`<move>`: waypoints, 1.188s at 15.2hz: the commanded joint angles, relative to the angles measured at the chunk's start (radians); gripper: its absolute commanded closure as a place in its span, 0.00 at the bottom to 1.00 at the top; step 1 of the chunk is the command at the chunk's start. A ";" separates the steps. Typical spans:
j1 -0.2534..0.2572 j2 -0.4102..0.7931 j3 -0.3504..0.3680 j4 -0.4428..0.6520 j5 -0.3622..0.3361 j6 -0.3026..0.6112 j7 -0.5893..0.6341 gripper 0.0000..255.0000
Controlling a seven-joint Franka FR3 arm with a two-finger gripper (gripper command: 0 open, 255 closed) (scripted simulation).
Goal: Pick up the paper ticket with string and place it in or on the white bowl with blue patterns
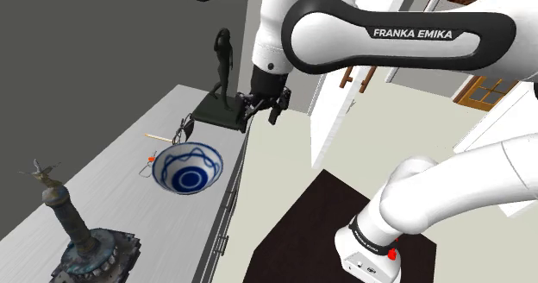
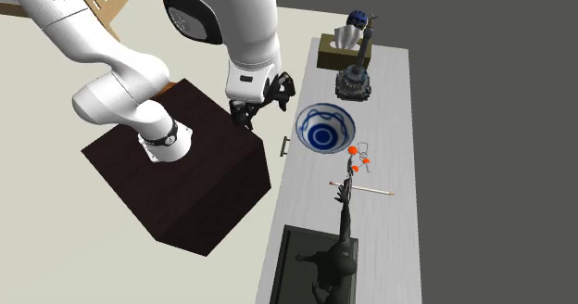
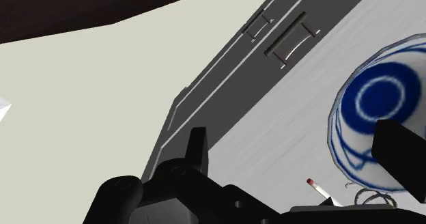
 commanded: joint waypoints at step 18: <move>-0.030 0.823 0.224 0.595 -0.604 0.139 1.033 0.00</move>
